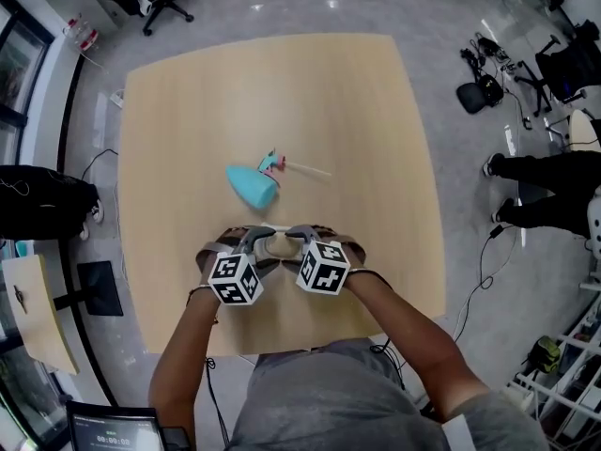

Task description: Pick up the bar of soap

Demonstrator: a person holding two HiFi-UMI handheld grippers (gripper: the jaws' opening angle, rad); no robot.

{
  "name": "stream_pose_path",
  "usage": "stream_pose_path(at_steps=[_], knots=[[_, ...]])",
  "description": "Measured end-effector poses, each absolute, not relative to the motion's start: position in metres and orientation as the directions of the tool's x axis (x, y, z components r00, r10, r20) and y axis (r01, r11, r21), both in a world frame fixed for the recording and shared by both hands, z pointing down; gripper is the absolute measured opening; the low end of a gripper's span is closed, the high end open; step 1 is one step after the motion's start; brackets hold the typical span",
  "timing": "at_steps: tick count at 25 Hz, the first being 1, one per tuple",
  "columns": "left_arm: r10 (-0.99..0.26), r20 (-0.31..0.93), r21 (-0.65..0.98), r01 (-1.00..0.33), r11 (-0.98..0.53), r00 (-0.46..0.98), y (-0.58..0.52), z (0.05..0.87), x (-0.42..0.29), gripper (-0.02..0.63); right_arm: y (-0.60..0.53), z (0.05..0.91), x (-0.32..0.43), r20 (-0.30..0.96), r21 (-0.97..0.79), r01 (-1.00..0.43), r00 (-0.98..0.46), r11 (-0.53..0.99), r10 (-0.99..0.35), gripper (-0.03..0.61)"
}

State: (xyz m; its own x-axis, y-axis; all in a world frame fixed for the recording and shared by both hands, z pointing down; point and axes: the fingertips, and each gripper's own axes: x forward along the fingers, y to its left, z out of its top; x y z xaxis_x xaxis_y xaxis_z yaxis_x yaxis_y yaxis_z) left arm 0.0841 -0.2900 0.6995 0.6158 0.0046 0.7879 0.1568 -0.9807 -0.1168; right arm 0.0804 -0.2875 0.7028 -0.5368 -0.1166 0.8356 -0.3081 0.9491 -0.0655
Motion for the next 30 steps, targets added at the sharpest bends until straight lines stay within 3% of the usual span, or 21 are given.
stream_pose_path(at_steps=[5,14,30], knots=[[0.083,0.802,-0.046,0.2,-0.979,0.591,-0.289,0.713,0.091,0.262,-0.29,0.723,0.085,0.853,-0.056,-0.312,-0.508,0.949,-0.116,0.247],[0.117,0.759,0.029,0.146,-0.989,0.64,-0.292,0.712,0.097,0.261,-0.29,0.737,0.087,0.855,-0.108,-0.331,-0.512,0.938,-0.082,0.247],[0.015,0.726,-0.126,0.156,-0.98,0.687,-0.295,0.639,0.067,0.255,-0.298,0.666,0.056,0.808,0.03,-0.298,-0.554,0.954,-0.199,0.247]])
